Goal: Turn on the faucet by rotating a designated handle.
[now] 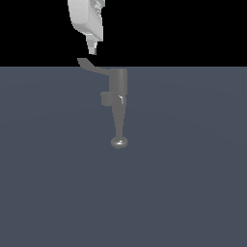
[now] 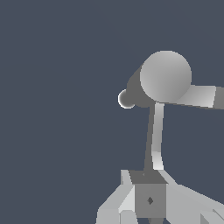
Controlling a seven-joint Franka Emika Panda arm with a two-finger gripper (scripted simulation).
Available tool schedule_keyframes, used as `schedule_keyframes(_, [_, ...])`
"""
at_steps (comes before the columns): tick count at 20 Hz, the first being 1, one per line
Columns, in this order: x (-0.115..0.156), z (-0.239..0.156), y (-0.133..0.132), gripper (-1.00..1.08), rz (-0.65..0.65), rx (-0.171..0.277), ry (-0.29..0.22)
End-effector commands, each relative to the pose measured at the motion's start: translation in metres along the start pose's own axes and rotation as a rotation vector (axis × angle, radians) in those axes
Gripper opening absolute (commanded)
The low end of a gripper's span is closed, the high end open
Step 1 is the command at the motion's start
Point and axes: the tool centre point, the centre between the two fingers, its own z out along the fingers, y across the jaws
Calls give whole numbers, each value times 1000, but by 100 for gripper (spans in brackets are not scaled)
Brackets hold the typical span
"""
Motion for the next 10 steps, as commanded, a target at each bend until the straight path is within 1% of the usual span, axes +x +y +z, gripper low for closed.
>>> schedule_keyframes(1, [-4,9,-7,-100,50,3,8])
schedule_keyframes(10, [-12,28,-20,-100,152,11,25])
